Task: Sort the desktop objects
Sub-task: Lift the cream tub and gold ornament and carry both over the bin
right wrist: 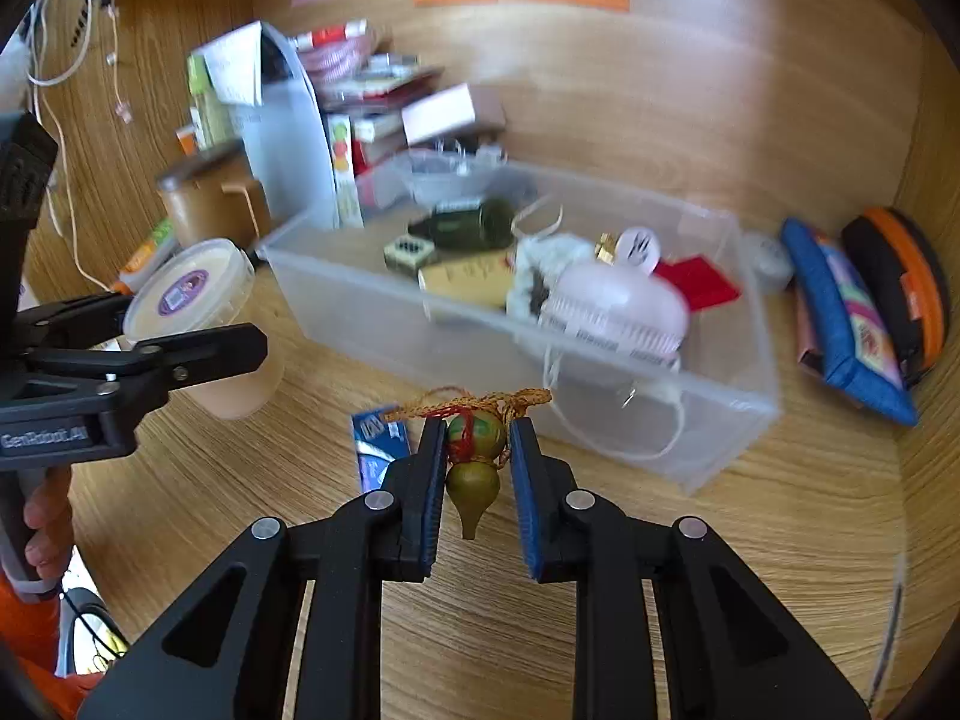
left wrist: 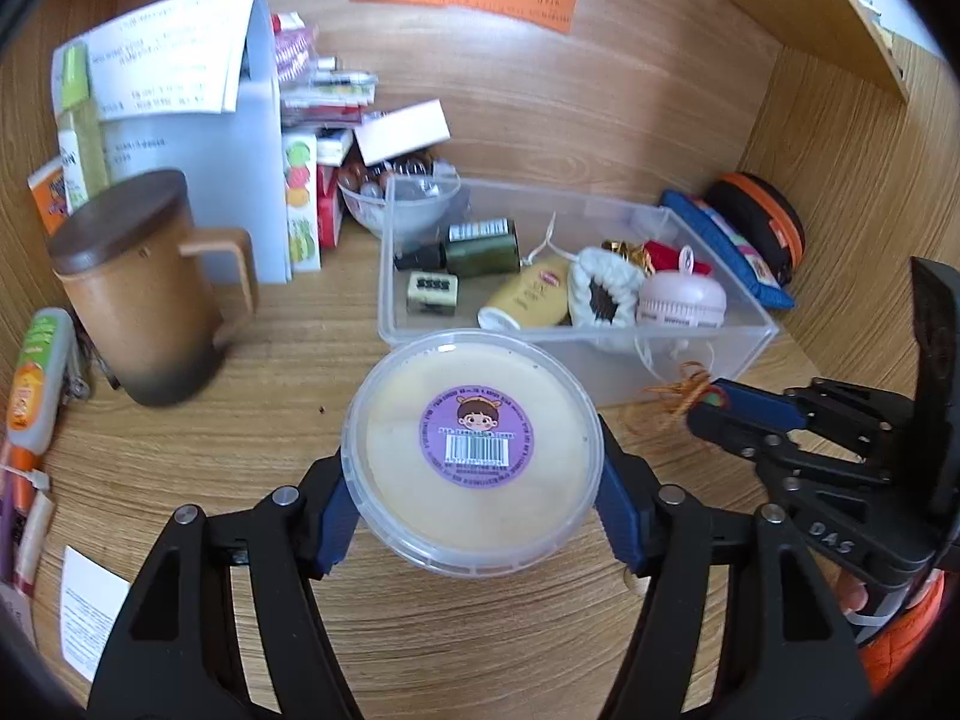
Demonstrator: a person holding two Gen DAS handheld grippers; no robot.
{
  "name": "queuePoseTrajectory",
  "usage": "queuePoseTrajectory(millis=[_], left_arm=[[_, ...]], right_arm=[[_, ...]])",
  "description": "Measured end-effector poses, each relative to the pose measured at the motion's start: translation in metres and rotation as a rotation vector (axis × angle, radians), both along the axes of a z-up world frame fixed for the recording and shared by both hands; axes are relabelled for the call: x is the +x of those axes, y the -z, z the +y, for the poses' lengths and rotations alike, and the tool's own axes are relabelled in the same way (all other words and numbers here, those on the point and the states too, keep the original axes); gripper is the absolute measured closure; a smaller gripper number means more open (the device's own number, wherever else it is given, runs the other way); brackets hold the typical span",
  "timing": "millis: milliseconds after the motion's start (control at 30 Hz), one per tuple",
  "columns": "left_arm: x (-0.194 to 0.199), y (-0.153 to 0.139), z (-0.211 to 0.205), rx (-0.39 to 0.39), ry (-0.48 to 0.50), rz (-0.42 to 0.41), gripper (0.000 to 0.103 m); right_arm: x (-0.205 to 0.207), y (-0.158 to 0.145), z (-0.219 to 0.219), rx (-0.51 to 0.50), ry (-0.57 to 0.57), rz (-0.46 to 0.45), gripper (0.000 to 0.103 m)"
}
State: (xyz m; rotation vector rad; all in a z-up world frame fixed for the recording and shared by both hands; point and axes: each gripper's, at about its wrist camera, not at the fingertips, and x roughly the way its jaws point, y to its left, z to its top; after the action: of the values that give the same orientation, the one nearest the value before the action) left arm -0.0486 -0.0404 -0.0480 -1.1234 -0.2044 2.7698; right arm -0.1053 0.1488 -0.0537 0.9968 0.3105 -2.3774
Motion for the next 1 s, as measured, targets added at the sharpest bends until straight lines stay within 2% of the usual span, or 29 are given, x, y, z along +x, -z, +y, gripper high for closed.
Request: queuePoseTrajectory(millis=[433, 700, 1000], left_arm=[[0.006, -0.047, 0.001, -0.055, -0.004, 0.111, 0.038], [-0.009, -0.061, 0.004, -0.052, 0.026, 0.123, 0.038], [-0.031, -0.077, -0.001, -0.051, 0.024, 0.141, 0.038]], right_arm=[[0.021, -0.061, 0.008, -0.033, 0.002, 0.138, 0.084], [0.017, -0.077, 0.004, -0.055, 0.004, 0.169, 0.084], [-0.011, -0.09, -0.006, -0.084, 0.005, 0.174, 0.084]])
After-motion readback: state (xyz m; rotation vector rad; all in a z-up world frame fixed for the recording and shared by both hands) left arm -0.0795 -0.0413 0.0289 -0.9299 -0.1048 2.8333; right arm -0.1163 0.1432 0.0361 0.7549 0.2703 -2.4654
